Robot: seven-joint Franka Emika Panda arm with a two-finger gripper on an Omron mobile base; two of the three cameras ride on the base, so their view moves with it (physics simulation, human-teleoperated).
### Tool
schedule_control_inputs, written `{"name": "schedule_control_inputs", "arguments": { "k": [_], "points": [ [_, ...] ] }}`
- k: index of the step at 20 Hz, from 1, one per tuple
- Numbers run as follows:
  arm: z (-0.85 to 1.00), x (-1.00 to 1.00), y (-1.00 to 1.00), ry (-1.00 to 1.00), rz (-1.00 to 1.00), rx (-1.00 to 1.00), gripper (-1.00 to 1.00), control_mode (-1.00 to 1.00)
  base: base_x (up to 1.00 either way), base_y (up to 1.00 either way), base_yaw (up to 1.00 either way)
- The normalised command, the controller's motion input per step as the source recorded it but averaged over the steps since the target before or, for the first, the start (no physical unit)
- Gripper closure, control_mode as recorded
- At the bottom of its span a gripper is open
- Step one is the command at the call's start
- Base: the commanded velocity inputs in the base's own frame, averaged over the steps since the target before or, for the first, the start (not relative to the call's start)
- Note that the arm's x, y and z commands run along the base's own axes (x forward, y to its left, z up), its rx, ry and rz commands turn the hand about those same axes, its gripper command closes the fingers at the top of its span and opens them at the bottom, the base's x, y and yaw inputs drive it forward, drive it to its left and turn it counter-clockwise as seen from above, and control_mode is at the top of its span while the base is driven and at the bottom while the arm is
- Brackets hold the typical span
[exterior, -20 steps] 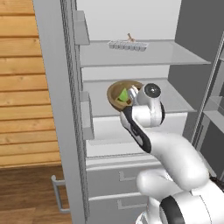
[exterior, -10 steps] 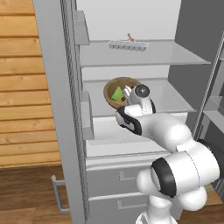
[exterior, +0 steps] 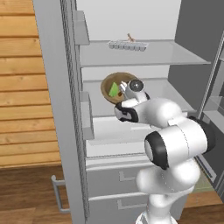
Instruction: Pick the chicken drumstick and lemon wedge from their plates and place them in the bowl. Then put the bowl in the fridge.
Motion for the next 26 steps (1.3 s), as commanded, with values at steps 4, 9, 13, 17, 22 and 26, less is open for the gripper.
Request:
{"name": "schedule_control_inputs", "arguments": {
  "k": [4,9,13,17,22,26],
  "points": [
    [-0.15,0.1,0.01,0.0,0.05,-0.02,1.0,-1.0,0.0,0.0,0.0],
    [-0.08,0.17,0.02,0.01,0.06,-0.01,1.0,-1.0,0.0,0.0,0.0],
    [0.0,0.05,0.08,0.02,0.04,-0.01,-1.0,-1.0,0.0,0.0,0.0],
    [0.21,-0.13,0.02,-0.07,0.05,-0.01,-1.0,-1.0,0.0,0.0,0.0],
    [0.41,-0.14,0.09,-0.13,0.07,-0.05,-1.0,-1.0,0.0,0.0,0.0],
    [0.55,-0.59,0.08,-0.12,0.12,-0.08,-1.0,-1.0,0.0,0.0,0.0]
  ]
}}
